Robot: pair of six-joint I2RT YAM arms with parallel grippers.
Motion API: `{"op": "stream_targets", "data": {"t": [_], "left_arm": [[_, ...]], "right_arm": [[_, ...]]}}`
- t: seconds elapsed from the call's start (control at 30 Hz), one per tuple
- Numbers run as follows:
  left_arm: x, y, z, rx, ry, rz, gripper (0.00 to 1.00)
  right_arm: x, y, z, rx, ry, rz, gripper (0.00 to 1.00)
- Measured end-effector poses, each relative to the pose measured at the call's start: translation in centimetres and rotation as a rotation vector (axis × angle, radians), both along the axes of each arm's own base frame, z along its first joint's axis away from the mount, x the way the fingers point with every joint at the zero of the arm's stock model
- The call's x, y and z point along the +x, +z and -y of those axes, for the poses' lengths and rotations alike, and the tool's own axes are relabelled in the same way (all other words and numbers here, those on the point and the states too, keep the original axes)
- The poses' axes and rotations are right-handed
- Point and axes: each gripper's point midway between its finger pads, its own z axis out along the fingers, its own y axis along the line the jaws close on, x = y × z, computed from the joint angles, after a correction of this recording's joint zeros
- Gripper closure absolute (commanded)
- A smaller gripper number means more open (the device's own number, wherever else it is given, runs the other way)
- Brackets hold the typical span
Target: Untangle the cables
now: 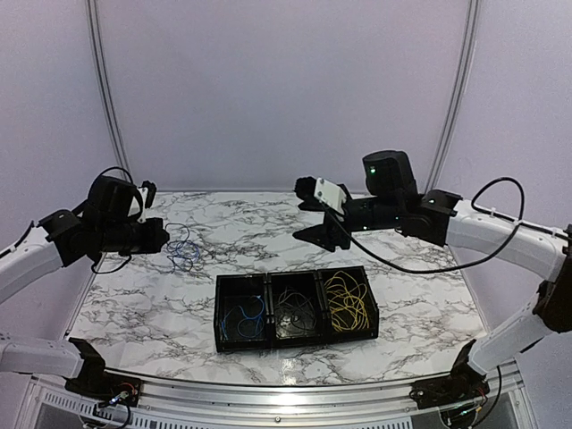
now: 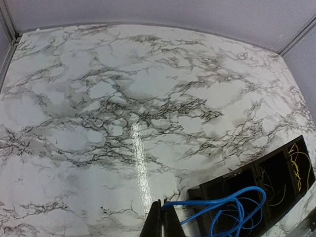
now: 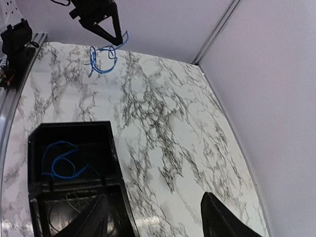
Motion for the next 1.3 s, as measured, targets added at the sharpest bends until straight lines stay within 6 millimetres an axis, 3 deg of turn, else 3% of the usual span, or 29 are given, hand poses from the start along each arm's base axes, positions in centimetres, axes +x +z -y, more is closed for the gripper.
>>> {"op": "stream_targets", "data": {"t": [0.17, 0.33, 0.43, 0.6, 0.93, 1.2, 1.3], "left_arm": [[0.4, 4.2, 2.3, -0.058, -0.095, 0.101, 1.00], [0.1, 7.2, 5.8, -0.079, -0.217, 0.174, 1.00], [0.2, 8.2, 7.9, -0.074, -0.273, 0.196, 1.00], [0.5, 8.1, 10.3, -0.058, -0.323, 0.196, 1.00], [0.4, 7.7, 11.3, -0.049, -0.346, 0.195, 1.00], [0.2, 7.9, 11.7, -0.051, -0.358, 0.209, 1.00], [0.2, 8.0, 11.8, -0.049, -0.361, 0.213, 1.00]], "right_arm": [[-0.3, 2.0, -5.6, 0.068, 0.056, -0.073, 0.34], [0.9, 4.4, -9.2, 0.157, 0.075, -0.168, 0.34], [0.8, 5.1, -10.8, 0.192, 0.100, -0.225, 0.32], [-0.8, 3.8, -12.4, 0.197, 0.167, -0.341, 0.33], [-1.0, 0.9, -14.3, 0.191, 0.171, -0.493, 0.65], [-0.3, 1.5, -15.0, 0.232, 0.146, -0.527, 0.78], [0.2, 1.6, -15.2, 0.246, 0.120, -0.530, 1.00]]}}
